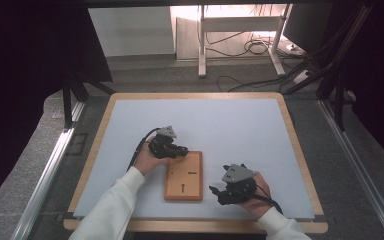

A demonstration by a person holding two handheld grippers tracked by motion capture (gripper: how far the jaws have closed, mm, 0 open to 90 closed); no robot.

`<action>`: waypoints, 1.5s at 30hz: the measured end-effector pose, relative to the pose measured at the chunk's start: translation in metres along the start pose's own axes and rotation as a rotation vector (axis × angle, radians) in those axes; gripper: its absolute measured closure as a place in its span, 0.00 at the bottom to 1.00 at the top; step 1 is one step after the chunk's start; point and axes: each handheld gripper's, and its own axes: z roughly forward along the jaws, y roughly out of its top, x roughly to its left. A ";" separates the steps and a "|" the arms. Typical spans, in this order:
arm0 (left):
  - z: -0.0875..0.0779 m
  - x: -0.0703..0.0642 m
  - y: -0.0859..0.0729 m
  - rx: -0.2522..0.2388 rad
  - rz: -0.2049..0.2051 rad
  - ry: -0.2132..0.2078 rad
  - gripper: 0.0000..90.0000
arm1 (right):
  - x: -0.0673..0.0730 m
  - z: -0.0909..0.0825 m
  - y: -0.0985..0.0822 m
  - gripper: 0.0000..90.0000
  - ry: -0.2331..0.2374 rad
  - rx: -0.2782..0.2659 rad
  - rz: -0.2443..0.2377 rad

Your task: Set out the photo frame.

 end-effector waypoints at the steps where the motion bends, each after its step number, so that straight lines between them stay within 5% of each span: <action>1: 0.000 0.000 0.000 0.000 0.001 0.000 0.93 | 0.001 0.001 0.000 0.21 0.003 0.001 -0.004; 14: 0.000 0.011 0.003 0.018 -0.026 -0.049 0.93 | 0.006 0.004 0.003 0.20 0.018 -0.004 -0.010; 30: 0.001 0.019 0.003 0.010 -0.050 -0.099 0.92 | 0.053 0.037 0.016 0.14 0.028 0.063 -0.201; 38: 0.001 0.020 0.003 0.009 -0.054 -0.109 0.92 | 0.062 0.050 0.017 0.14 -0.026 0.099 -0.263; 45: 0.001 0.019 0.003 0.004 -0.054 -0.090 0.93 | 0.064 0.050 0.016 0.16 -0.117 0.057 -0.310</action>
